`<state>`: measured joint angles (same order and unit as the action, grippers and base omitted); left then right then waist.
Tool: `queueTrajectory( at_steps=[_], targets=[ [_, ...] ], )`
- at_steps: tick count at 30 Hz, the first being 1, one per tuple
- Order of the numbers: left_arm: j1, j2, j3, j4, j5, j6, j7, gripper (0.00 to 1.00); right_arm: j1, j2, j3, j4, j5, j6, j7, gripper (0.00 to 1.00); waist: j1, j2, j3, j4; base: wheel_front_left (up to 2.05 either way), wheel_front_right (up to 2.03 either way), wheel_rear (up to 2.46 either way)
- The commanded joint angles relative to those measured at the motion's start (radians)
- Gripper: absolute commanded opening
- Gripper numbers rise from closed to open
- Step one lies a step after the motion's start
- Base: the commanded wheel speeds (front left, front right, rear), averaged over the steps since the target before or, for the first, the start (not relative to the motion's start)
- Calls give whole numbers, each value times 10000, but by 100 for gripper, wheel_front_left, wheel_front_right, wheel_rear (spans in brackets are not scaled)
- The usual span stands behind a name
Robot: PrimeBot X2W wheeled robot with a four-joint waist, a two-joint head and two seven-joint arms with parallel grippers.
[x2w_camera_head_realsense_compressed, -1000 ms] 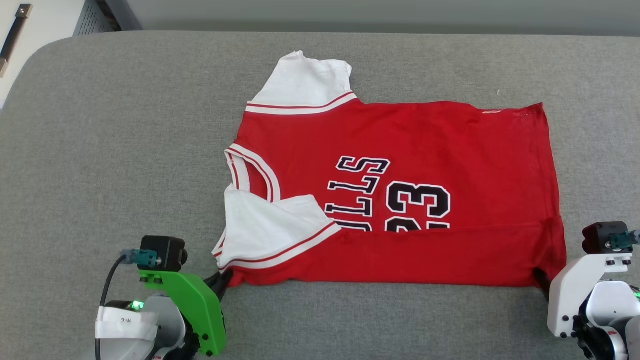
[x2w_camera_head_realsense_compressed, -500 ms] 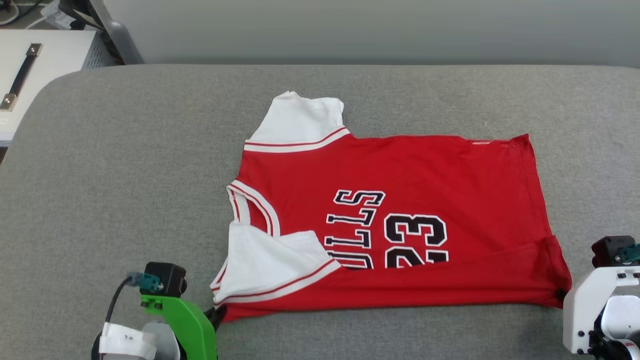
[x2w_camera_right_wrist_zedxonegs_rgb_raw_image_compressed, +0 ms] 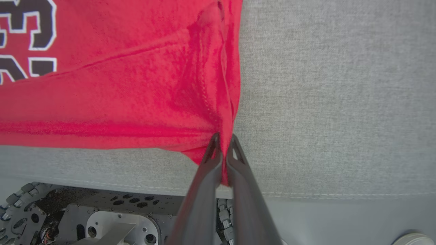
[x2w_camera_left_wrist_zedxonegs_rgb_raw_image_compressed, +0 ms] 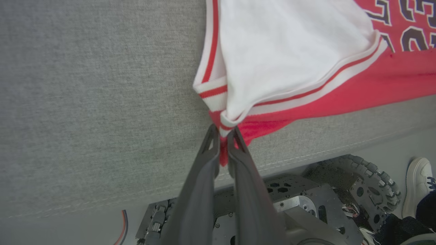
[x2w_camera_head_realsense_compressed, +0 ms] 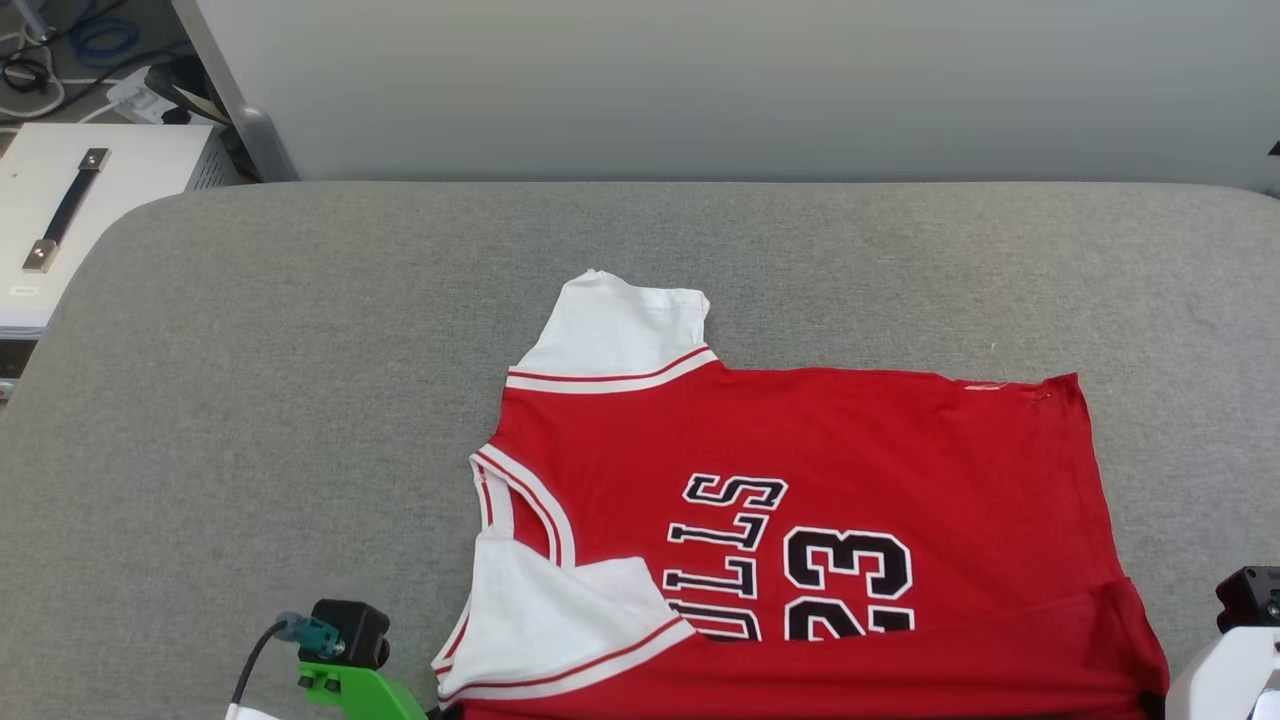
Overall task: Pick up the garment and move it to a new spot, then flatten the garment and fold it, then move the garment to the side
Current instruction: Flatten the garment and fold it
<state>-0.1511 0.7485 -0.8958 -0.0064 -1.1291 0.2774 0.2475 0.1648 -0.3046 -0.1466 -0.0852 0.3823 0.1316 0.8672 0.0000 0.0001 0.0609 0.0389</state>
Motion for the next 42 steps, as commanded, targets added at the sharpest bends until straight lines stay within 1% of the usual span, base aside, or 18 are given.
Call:
queueTrajectory(
  at_steps=[1, 6, 11, 20, 21, 22, 23, 24, 30, 32, 34, 38, 40, 42],
  targets=[
    [39, -59, -7, 78, -7, -16, -1, 0, 175, -12, -46, -48, -83, -9, 61, 0, 0, -1, 96, 21, 0, 0, 0],
    [-211, -368, -111, 500, 136, -229, -72, 0, 78, 180, 50, 101, -124, -9, -158, 0, 0, -1, 410, 24, 0, 0, 0],
    [-470, -721, -175, 1011, 201, -480, -155, 0, -268, 341, 217, 440, -245, -9, -599, 0, 0, -1, 749, 28, 0, 0, 0],
    [-662, -1091, -231, 1764, 152, -794, -221, 0, -632, 356, 424, 1137, -398, -9, -1049, 0, 0, -1, 964, 13, 0, 0, 0],
    [-656, -1132, -228, 1831, 106, -815, -207, 0, -663, 363, 447, 1200, -372, -9, -1080, 20, 0, -1, 939, 8, 0, 0, 0],
    [-651, -1159, -227, 1879, 76, -825, -198, 33, -684, 361, 471, 1232, -351, -9, -1128, 93, 0, -1, 908, 4, 0, 0, 0],
    [-648, -1183, -220, 1929, 68, -830, -222, 89, -709, 367, 465, 1262, -324, -9, -1194, 100, 0, -1, 852, -1, 0, 0, 0],
    [-649, -1200, -205, 1959, 76, -820, -271, 100, -727, 362, 463, 1268, -312, -9, -1255, 100, 0, -1, 804, -3, 0, 0, 0],
    [-699, -1285, -12, 1989, 299, -773, -950, 100, -798, 366, 384, 1064, -103, -9, -1836, 100, 0, -1, 303, 10, 0, 0, 0],
    [-728, -1313, 112, 1897, 402, -776, -1326, 100, -833, 322, 382, 835, -21, -9, -2122, 100, 0, -1, 132, 15, 0, 0, 0],
    [-708, -1412, 446, 1763, 339, -841, -1948, 100, -868, 153, 550, 492, -14, -9, -2605, 100, 0, -1, -18, 20, 0, 0, 0],
    [-771, -1360, 767, 1466, 848, -1117, -3302, 100, -905, 140, 641, -123, 55, -9, -3952, 100, 0, -1, -195, 40, 0, 0, 0],
    [-752, -1405, 960, 1384, 1101, -1139, -4073, 100, -913, 213, 641, -336, 40, -9, -4850, 100, 0, -1, -224, 38, 0, 0, 0],
    [-722, -1455, 1088, 1328, 1324, -1159, -4552, 100, -924, 300, 674, -419, 32, -9, -5605, 100, 0, -1, -234, 24, 0, 0, 0]
  ],
)
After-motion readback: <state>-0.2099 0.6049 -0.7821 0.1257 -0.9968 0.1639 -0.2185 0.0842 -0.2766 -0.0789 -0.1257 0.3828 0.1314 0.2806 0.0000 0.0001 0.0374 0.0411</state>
